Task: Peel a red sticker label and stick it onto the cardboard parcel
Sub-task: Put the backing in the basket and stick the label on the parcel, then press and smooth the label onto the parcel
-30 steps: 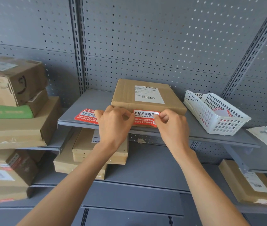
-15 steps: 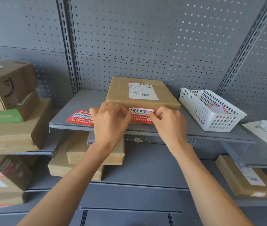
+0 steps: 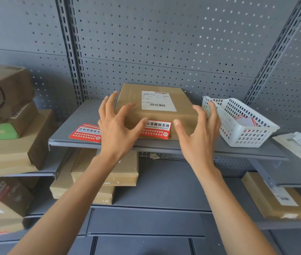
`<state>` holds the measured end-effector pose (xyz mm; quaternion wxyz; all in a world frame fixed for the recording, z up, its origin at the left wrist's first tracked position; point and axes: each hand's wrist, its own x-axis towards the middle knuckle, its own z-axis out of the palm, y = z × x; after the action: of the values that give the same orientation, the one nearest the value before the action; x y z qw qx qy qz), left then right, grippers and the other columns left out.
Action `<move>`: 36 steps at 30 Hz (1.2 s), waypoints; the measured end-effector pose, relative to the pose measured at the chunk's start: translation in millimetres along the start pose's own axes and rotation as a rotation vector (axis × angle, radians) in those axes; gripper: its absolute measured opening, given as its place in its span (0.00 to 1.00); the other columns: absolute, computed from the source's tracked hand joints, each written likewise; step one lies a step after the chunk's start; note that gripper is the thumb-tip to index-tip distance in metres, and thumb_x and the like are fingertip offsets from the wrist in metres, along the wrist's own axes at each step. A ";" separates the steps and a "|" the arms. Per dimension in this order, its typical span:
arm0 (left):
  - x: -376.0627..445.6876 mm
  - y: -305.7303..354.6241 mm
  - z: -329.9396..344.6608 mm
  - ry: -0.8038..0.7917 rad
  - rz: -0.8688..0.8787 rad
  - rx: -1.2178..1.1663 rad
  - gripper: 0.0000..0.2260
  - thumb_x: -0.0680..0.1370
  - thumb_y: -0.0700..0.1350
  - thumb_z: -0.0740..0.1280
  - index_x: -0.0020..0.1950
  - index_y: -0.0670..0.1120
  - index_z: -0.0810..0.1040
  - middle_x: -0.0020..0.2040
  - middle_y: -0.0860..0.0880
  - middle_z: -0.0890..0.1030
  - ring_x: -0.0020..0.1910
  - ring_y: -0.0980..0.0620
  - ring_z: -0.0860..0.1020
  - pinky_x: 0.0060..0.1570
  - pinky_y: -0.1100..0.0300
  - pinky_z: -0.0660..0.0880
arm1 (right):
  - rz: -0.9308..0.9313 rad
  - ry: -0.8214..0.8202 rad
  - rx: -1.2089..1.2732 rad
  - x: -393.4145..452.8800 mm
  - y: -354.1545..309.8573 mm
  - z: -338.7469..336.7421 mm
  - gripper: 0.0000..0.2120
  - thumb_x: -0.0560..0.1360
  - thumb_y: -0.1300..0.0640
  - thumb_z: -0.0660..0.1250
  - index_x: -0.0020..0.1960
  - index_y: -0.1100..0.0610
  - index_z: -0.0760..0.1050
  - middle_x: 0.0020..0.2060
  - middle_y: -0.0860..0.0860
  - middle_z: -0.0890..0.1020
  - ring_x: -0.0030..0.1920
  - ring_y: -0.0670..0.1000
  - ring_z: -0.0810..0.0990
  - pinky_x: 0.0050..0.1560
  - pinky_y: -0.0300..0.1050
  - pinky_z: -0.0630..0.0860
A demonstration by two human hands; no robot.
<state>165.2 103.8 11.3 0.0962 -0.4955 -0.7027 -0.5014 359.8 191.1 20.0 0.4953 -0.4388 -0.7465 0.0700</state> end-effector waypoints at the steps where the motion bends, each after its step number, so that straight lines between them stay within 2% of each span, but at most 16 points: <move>1: -0.7 -0.6 2.2 -0.023 0.000 -0.031 0.23 0.75 0.63 0.71 0.67 0.54 0.79 0.83 0.48 0.58 0.82 0.44 0.52 0.75 0.46 0.59 | 0.028 -0.066 0.049 -0.4 -1.1 4.1 0.29 0.77 0.41 0.69 0.73 0.53 0.69 0.81 0.55 0.56 0.80 0.55 0.55 0.76 0.55 0.57; 4: -4.2 2.1 8.6 -0.054 0.008 -0.093 0.22 0.76 0.60 0.72 0.67 0.53 0.80 0.83 0.47 0.55 0.81 0.44 0.53 0.75 0.42 0.64 | 0.024 -0.153 0.142 -4.3 -3.9 13.1 0.30 0.78 0.40 0.67 0.75 0.51 0.66 0.83 0.54 0.50 0.81 0.51 0.53 0.78 0.55 0.59; 8: -1.4 10.9 1.7 -0.015 0.019 -0.105 0.21 0.77 0.60 0.71 0.67 0.53 0.80 0.83 0.48 0.57 0.80 0.45 0.55 0.73 0.41 0.65 | 0.006 -0.089 0.129 -4.7 -14.5 11.3 0.27 0.78 0.40 0.67 0.72 0.51 0.69 0.83 0.52 0.52 0.81 0.51 0.54 0.73 0.58 0.60; 11: 5.1 28.0 -8.0 0.027 0.017 -0.102 0.21 0.79 0.60 0.68 0.70 0.54 0.79 0.83 0.48 0.57 0.80 0.45 0.55 0.74 0.43 0.64 | -0.015 -0.034 0.078 3.1 -29.7 2.6 0.28 0.78 0.38 0.65 0.73 0.50 0.70 0.83 0.51 0.52 0.80 0.55 0.55 0.71 0.61 0.60; 15: 17.6 51.8 -19.2 0.077 -0.029 -0.056 0.21 0.81 0.63 0.63 0.72 0.58 0.76 0.83 0.50 0.57 0.79 0.45 0.56 0.72 0.41 0.65 | -0.057 0.024 -0.123 18.1 -51.5 -8.5 0.31 0.76 0.32 0.58 0.73 0.49 0.70 0.82 0.54 0.55 0.76 0.64 0.60 0.68 0.64 0.61; 21: 30.4 68.4 -31.0 0.083 -0.022 0.059 0.25 0.79 0.66 0.59 0.72 0.59 0.75 0.82 0.50 0.63 0.76 0.40 0.60 0.67 0.37 0.68 | 0.000 0.055 -0.208 34.0 -68.3 -12.1 0.34 0.74 0.28 0.55 0.70 0.48 0.71 0.81 0.54 0.58 0.74 0.65 0.62 0.64 0.63 0.61; 27: 33.2 74.5 -33.9 0.076 -0.015 0.136 0.21 0.82 0.61 0.62 0.73 0.59 0.75 0.81 0.51 0.64 0.76 0.37 0.61 0.65 0.35 0.68 | -0.008 0.035 -0.254 37.3 -68.1 -16.0 0.31 0.77 0.31 0.56 0.72 0.48 0.71 0.81 0.55 0.59 0.74 0.68 0.62 0.63 0.67 0.61; 36: 30.7 75.0 -37.9 0.077 0.021 0.136 0.18 0.85 0.53 0.57 0.74 0.57 0.74 0.80 0.49 0.65 0.73 0.37 0.62 0.60 0.35 0.70 | -0.037 0.029 -0.231 37.6 -65.3 -19.8 0.22 0.83 0.40 0.53 0.73 0.45 0.70 0.81 0.54 0.58 0.75 0.66 0.60 0.65 0.66 0.60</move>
<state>195.9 92.4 94.5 0.1619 -0.4757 -0.7256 -0.4702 332.7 172.3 90.6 0.4535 -0.4801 -0.7502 -0.0320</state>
